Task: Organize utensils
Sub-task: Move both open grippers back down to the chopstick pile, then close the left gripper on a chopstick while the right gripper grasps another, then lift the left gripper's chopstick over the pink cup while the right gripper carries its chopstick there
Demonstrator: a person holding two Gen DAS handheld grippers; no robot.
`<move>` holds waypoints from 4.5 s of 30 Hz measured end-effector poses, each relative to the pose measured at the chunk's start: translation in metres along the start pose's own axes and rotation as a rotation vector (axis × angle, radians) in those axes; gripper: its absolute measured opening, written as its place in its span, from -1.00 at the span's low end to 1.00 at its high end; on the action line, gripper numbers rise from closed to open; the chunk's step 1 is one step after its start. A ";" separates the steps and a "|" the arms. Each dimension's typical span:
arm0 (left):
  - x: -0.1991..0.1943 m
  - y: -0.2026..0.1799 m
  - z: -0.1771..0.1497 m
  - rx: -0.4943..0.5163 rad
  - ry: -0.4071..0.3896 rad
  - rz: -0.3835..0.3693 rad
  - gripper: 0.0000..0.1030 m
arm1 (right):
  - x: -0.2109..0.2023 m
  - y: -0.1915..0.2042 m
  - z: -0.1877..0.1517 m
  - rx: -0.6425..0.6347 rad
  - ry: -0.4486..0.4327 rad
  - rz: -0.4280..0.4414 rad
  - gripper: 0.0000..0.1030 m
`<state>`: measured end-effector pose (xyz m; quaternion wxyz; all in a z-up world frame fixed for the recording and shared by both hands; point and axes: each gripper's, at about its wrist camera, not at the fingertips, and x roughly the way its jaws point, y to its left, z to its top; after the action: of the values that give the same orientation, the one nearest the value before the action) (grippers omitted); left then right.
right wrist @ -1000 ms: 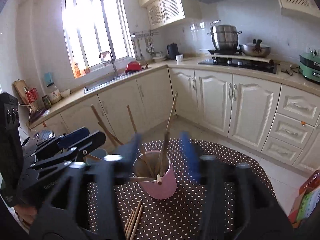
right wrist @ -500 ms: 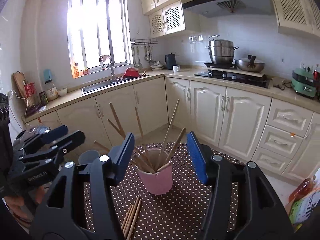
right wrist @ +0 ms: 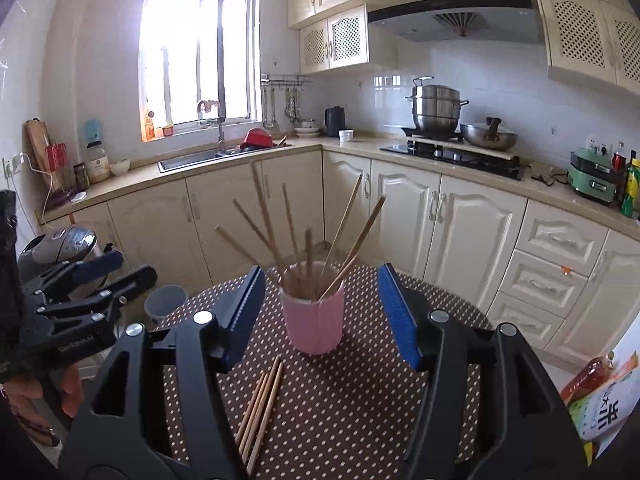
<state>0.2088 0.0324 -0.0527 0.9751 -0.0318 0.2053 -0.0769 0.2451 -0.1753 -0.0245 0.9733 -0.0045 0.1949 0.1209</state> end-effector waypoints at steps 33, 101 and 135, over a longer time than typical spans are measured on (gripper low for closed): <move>0.123 -0.018 -0.113 -0.033 0.428 -0.086 0.37 | 0.081 -0.009 -0.127 0.104 0.313 0.039 0.14; 0.159 0.007 -0.109 0.009 0.529 -0.021 -0.75 | 0.148 0.031 -0.122 -0.015 0.545 0.121 -0.32; 0.159 0.022 -0.098 -0.070 0.519 -0.055 -0.88 | 0.163 0.031 -0.110 0.005 0.573 0.162 -0.89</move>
<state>0.3155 0.0250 -0.2073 0.8857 -0.0502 0.4502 -0.1016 0.3424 -0.1135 -0.1869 0.8658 -0.0205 0.4620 0.1913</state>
